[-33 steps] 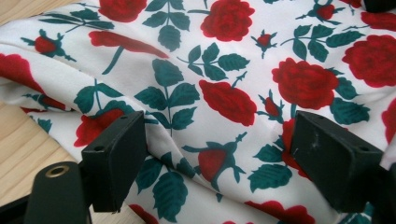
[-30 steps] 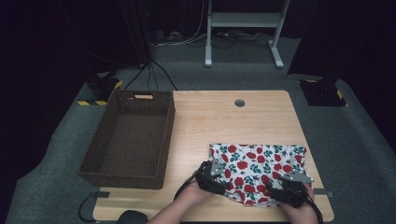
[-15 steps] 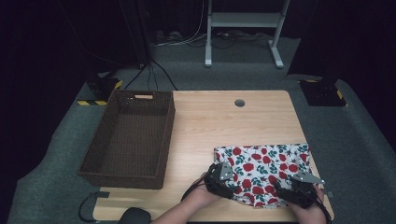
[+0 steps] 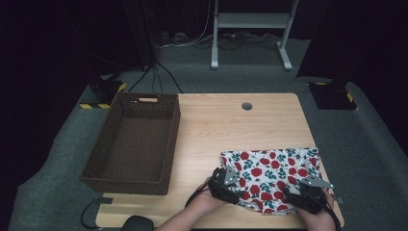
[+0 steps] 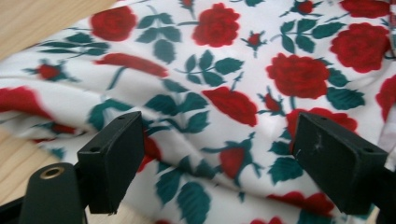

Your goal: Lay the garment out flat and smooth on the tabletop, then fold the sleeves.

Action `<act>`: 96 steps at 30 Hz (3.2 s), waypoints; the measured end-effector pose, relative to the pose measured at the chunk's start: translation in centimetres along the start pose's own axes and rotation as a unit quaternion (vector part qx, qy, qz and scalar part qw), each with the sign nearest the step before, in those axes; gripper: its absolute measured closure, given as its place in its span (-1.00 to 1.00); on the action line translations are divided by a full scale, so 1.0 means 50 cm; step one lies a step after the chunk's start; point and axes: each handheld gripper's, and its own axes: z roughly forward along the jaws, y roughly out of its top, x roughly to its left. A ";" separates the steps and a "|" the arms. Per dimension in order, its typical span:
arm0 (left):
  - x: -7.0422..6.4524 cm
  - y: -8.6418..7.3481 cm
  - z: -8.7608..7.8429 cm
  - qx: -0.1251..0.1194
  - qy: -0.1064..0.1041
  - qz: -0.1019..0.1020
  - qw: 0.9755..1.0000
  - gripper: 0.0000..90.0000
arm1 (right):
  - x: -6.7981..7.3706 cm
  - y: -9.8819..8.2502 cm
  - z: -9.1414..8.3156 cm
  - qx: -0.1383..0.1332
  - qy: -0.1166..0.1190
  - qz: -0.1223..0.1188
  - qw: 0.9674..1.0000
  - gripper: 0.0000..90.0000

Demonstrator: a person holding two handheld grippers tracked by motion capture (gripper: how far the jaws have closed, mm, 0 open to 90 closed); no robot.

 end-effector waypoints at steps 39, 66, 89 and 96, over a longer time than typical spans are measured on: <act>0.112 -0.083 -0.081 0.007 0.089 -0.106 0.990 -0.70 | 0.124 0.048 0.075 -0.022 0.091 -0.084 0.992 -0.63; 0.135 -0.001 -0.056 -0.057 0.057 -0.121 0.989 -0.68 | 0.124 0.046 0.075 -0.025 0.090 -0.083 0.992 -0.63; 0.173 0.037 0.019 -0.019 0.090 -0.142 0.986 -0.20 | 0.123 0.046 0.075 -0.025 0.091 -0.084 0.992 -0.63; 0.164 0.022 0.039 0.004 0.091 -0.148 0.985 -0.21 | 0.124 0.046 0.075 -0.025 0.091 -0.084 0.992 -0.63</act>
